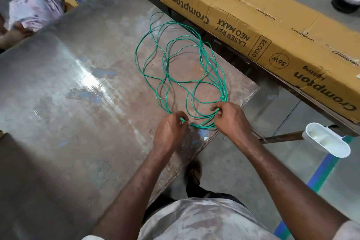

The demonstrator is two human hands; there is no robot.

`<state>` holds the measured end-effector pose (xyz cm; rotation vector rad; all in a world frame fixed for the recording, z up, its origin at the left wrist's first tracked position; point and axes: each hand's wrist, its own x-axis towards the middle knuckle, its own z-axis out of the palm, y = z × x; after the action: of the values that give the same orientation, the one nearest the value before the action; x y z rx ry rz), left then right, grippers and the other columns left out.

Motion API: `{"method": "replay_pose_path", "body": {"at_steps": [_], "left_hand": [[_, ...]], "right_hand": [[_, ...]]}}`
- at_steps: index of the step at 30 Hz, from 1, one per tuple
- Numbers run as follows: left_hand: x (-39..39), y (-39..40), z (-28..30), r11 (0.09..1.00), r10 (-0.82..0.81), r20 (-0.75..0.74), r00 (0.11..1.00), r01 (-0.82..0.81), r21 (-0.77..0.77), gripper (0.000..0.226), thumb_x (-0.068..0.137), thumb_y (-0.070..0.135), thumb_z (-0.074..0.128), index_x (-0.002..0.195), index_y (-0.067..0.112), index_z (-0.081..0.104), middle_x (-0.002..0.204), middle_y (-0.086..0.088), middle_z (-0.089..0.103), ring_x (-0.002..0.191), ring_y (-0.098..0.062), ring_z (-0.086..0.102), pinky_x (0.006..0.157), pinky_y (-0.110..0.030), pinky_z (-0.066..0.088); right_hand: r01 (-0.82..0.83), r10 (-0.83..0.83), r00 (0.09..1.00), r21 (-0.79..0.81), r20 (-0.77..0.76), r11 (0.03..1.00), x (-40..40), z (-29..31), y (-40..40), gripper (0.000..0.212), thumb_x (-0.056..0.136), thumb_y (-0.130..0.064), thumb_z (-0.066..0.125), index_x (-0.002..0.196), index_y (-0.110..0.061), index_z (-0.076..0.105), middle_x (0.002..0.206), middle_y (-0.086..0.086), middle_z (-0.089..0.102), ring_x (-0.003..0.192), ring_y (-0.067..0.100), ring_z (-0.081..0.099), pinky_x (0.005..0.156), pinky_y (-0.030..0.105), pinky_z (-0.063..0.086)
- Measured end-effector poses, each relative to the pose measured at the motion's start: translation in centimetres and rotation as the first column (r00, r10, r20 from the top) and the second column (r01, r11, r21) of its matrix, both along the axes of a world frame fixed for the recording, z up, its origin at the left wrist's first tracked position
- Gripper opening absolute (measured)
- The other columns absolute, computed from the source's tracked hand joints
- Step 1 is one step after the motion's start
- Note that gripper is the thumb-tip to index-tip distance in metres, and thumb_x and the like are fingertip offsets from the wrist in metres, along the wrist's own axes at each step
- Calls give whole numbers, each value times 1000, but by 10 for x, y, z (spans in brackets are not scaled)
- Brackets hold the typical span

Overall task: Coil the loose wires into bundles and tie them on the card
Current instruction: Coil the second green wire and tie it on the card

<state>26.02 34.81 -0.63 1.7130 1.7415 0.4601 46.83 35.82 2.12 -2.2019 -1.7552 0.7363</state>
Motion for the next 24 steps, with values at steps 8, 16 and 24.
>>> {"method": "replay_pose_path", "body": {"at_steps": [8, 16, 24], "left_hand": [[-2, 0, 3, 998, 53, 81, 995, -56, 34, 7, 91, 29, 78, 90, 24, 74, 60, -1, 56, 58, -15, 55, 62, -38, 44], [3, 2, 7, 998, 56, 118, 991, -59, 26, 4, 91, 28, 77, 90, 25, 75, 59, 0, 54, 59, -14, 55, 62, -33, 42], [11, 5, 25, 978, 15, 189, 982, -53, 200, 17, 91, 26, 80, 107, 25, 76, 81, 5, 58, 75, -10, 57, 72, -34, 50]], "right_hand": [[28, -28, 1000, 155, -4, 987, -7, -10, 38, 36, 96, -6, 60, 130, -13, 67, 119, 17, 62, 108, 39, 64, 95, 42, 51], [169, -151, 983, 178, -106, 969, 9, -17, 63, 32, 93, -6, 60, 121, -9, 77, 121, 14, 73, 111, 33, 69, 100, 37, 52], [312, -132, 891, 373, -435, 874, 5, 22, 53, 22, 89, -12, 66, 102, -21, 82, 93, -8, 79, 75, 17, 73, 77, 40, 63]]}}
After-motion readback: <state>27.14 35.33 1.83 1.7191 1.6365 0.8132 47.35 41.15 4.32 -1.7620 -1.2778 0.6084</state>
